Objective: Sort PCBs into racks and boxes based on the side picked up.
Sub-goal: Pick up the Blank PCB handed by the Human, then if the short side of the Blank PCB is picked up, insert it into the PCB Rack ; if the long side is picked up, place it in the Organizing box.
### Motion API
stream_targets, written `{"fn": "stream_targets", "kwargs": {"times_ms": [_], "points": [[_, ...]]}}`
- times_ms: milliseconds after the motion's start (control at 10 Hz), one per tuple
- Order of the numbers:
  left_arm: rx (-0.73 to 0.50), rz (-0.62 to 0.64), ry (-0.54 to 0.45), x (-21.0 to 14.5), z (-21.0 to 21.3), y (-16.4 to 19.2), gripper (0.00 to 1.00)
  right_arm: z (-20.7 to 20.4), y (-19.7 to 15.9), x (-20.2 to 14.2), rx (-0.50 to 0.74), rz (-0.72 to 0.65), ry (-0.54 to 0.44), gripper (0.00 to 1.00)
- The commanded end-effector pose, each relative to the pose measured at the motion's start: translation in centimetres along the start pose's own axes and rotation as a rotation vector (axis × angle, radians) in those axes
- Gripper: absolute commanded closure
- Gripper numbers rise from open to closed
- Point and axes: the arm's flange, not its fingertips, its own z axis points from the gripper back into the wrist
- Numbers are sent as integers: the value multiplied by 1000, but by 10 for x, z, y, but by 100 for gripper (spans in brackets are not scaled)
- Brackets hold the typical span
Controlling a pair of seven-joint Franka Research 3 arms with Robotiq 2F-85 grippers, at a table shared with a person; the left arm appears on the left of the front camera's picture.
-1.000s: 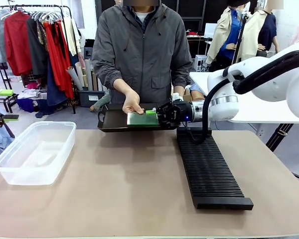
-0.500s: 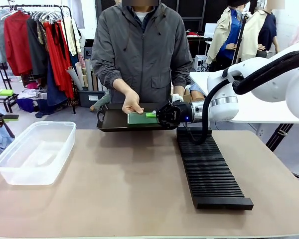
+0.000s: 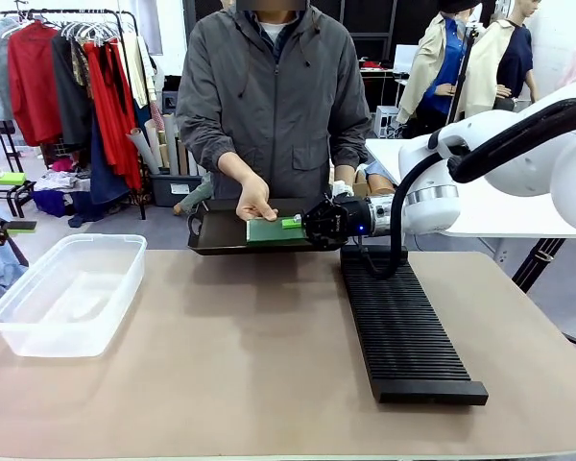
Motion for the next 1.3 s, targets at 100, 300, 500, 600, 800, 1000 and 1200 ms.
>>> {"fn": "stream_targets", "kwargs": {"times_ms": [100, 300, 500, 600, 800, 1000, 1200], "points": [[-6, 5, -1, -1, 1, -1, 0, -2, 1, 0, 12, -3, -1, 100], [-6, 5, -1, -1, 1, -1, 0, -2, 1, 0, 12, -3, -1, 100], [-6, 5, -1, -1, 1, -1, 0, -2, 1, 0, 12, -3, -1, 100], [-6, 5, -1, -1, 1, -1, 0, -2, 1, 0, 12, -3, -1, 100], [-6, 5, -1, -1, 1, -1, 0, -2, 1, 0, 12, -3, -1, 100], [-6, 5, -1, -1, 1, -1, 0, -2, 1, 0, 12, -3, -1, 100], [-6, 5, -1, -1, 1, -1, 0, -2, 1, 0, 12, -3, -1, 100]]}}
